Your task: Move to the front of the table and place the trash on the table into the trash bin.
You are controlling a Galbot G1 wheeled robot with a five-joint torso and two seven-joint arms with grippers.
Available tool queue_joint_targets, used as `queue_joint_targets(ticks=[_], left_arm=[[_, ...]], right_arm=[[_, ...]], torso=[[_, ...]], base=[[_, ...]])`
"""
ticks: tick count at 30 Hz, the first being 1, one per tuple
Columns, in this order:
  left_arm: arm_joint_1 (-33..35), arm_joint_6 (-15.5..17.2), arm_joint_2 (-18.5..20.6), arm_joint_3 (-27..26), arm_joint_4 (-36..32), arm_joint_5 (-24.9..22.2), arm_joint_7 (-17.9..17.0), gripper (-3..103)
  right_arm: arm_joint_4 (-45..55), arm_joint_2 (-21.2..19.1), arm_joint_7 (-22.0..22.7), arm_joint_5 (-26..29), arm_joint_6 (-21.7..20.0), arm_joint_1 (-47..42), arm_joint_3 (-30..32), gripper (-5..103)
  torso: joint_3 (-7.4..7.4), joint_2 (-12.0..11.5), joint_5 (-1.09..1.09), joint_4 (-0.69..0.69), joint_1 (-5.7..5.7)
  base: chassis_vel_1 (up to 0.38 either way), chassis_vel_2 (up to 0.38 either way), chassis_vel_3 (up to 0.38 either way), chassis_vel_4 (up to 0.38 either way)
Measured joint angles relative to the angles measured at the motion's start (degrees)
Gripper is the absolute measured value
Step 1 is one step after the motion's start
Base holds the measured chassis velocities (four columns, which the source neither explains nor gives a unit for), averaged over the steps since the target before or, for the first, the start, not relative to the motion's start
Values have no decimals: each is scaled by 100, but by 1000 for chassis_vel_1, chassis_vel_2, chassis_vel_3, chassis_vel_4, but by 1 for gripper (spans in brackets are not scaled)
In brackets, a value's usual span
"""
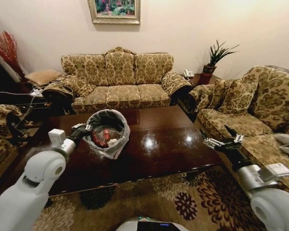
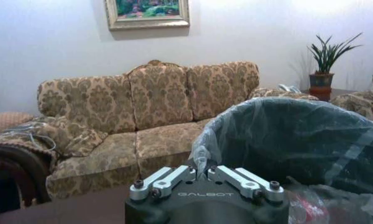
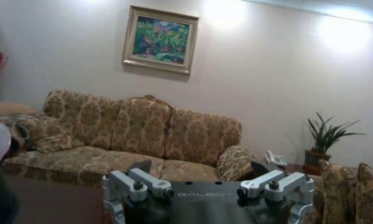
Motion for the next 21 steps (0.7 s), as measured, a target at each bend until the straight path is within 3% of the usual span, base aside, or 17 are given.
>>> queue_joint_targets(ticks=[7, 21], left_arm=[[203, -66, -287, -24, -153, 243, 26, 4], [446, -54, -1299, -89, -507, 785, 181, 4]], right_arm=[[3, -97, 65, -14, -5, 60, -180, 100], [34, -350, 272, 18, -29, -130, -607, 100]], torso=[[-2, 1, -1, 1, -7], [-4, 2, 1, -1, -9]], base=[[257, -242, -252, 261], [330, -331, -311, 330]])
